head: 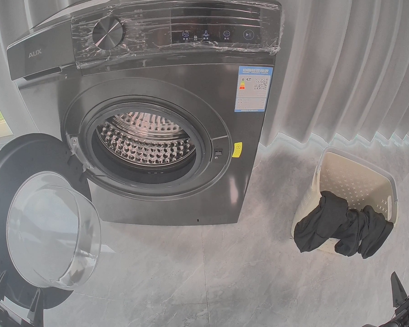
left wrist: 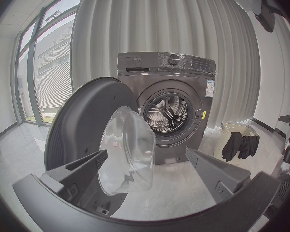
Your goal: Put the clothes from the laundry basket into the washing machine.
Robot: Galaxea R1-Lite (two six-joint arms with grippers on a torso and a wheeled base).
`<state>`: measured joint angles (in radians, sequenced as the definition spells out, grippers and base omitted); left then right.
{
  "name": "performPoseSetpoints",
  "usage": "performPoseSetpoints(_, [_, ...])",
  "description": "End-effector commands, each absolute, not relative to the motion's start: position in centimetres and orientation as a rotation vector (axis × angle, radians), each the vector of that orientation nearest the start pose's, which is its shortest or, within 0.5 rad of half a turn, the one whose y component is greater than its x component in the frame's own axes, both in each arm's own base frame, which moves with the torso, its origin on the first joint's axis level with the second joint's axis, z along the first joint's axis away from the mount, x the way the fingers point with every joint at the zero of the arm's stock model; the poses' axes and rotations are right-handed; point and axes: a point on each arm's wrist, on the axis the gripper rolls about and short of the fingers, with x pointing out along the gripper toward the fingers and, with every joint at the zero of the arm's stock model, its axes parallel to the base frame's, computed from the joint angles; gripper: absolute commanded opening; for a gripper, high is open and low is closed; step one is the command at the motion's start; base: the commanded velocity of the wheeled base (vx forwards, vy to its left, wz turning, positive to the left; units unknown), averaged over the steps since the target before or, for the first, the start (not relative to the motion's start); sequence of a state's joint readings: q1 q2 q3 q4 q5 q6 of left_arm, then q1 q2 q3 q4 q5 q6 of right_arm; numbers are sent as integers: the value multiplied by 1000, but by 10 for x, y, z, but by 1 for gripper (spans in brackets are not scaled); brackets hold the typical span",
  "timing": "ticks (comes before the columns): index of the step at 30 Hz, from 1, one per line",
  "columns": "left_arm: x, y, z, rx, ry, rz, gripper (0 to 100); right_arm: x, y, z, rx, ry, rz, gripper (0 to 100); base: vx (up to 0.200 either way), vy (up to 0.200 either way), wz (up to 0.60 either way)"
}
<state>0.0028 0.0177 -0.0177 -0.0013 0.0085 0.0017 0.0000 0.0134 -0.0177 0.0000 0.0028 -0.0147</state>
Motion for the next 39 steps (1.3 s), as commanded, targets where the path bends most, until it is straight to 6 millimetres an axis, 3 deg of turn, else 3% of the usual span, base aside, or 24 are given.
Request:
performPoseSetpoints(1, [-22, 0, 76, 2, 3, 12, 100, -23, 0, 76, -15, 3, 3, 100, 0, 0, -600])
performPoseSetpoints(6, [-22, 0, 76, 2, 3, 11, 100, -23, 0, 76, -14, 3, 3, 100, 0, 0, -600])
performPoseSetpoints(39, [-22, 0, 76, 0, 3, 11, 100, -23, 0, 76, -14, 2, 3, 100, 0, 0, 0])
